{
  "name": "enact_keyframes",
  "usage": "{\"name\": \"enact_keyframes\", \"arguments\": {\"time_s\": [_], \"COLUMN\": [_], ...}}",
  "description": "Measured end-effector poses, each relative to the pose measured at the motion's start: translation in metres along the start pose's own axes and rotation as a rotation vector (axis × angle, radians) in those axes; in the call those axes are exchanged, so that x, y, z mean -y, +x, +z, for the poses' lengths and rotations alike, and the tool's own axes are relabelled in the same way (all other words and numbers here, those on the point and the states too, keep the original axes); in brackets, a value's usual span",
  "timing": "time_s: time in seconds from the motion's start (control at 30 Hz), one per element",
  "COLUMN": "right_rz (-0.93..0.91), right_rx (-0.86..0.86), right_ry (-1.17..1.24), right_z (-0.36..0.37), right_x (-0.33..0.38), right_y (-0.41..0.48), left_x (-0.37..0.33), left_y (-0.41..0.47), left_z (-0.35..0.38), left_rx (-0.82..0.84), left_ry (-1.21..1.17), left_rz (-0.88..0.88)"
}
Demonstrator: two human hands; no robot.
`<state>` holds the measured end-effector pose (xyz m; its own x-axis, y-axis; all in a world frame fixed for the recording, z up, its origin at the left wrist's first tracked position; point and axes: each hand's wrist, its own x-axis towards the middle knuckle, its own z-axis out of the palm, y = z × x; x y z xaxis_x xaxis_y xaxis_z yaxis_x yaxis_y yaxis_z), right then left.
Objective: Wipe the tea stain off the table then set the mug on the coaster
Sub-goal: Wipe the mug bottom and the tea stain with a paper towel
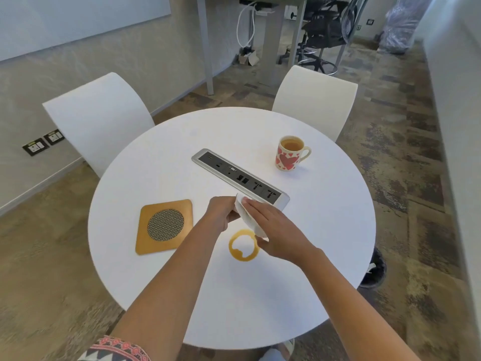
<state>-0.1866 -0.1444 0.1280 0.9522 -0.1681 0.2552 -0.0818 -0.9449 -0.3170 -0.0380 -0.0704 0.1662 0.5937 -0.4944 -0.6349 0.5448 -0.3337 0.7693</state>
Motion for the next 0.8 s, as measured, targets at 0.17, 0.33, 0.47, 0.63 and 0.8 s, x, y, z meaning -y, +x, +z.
{"name": "enact_keyframes", "arguments": {"time_s": [0.17,0.33,0.47,0.63,0.8], "right_rz": [0.401,0.499,0.565,0.501,0.299], "right_rx": [-0.085,-0.164,0.017,0.221,0.282], "right_ry": [0.250,0.171,0.024,-0.050,-0.081], "right_z": [0.002,0.034,0.067,0.094,0.093], "right_x": [0.017,-0.006,-0.012,0.012,0.008], "right_y": [-0.007,-0.027,-0.051,-0.073,-0.100], "left_x": [0.016,0.074,0.131,0.164,0.166], "left_y": [-0.006,0.013,0.025,0.034,0.041], "left_z": [-0.016,-0.052,-0.078,-0.090,-0.092], "left_rx": [0.096,-0.205,-0.237,-0.290,-0.267], "left_ry": [-0.100,0.540,0.940,1.156,1.204], "left_rz": [0.001,0.580,0.786,0.867,0.856]}}
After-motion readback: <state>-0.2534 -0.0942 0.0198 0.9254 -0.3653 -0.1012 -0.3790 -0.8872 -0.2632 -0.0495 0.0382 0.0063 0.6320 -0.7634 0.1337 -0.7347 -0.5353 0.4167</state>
